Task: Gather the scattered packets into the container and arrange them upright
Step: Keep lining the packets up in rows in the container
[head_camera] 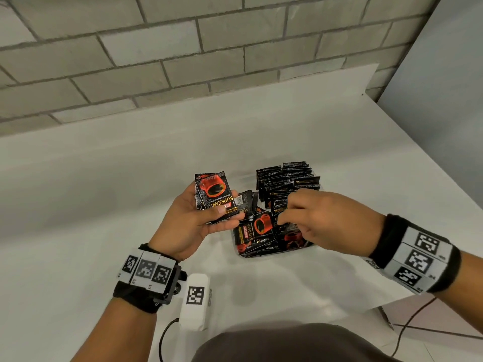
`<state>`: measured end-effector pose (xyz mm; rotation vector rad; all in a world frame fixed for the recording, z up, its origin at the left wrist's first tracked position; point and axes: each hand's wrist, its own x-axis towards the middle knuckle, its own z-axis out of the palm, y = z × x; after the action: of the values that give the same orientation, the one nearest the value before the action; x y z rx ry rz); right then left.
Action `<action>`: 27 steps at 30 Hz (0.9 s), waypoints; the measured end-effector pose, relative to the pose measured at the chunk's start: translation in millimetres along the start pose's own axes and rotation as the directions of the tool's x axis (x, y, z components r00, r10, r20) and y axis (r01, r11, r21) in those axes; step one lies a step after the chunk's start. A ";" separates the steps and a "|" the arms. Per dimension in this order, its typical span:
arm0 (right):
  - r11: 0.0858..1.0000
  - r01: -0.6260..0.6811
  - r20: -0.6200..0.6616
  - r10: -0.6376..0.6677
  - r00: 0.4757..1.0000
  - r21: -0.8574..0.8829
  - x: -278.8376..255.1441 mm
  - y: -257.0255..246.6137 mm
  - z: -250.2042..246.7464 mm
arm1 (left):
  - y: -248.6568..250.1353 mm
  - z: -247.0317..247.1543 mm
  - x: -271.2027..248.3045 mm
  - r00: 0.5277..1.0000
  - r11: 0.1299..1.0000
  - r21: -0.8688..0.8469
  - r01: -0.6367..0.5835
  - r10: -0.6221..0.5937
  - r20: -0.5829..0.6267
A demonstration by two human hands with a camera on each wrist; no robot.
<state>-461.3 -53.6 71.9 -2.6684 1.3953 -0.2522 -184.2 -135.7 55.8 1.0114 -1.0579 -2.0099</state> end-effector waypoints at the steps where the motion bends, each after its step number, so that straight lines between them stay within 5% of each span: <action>1: 1.000 0.012 0.019 -0.012 1.000 -0.017 0.4 0.2 3.9 | -0.2 -0.1 0.1 1.000 1.000 -0.001 0.000 0.000 0.000; 14: 0.990 -0.013 0.084 0.002 0.996 0.137 11.6 1.0 19.6 | -1.7 6.9 -1.6 1.000 0.999 -0.033 0.000 0.001 0.019; 17: 0.978 -0.128 0.146 0.104 0.984 0.163 12.3 3.4 13.9 | -1.5 14.9 -4.9 0.999 1.000 0.004 0.020 -0.020 0.040; 22: 0.792 -0.293 -0.103 0.406 0.908 0.535 17.6 -3.1 -21.2 | -3.3 32.2 -10.8 0.980 0.971 0.227 0.075 -0.114 0.163; 27: 0.588 -0.362 0.053 0.475 0.878 0.724 26.0 -14.8 -32.3 | -1.9 45.3 -9.0 0.959 0.918 0.395 0.048 -0.153 0.238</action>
<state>-441.3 -67.6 108.6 -1.6454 1.5035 -0.7735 -218.5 -110.9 74.3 1.0257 -1.6265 -2.1089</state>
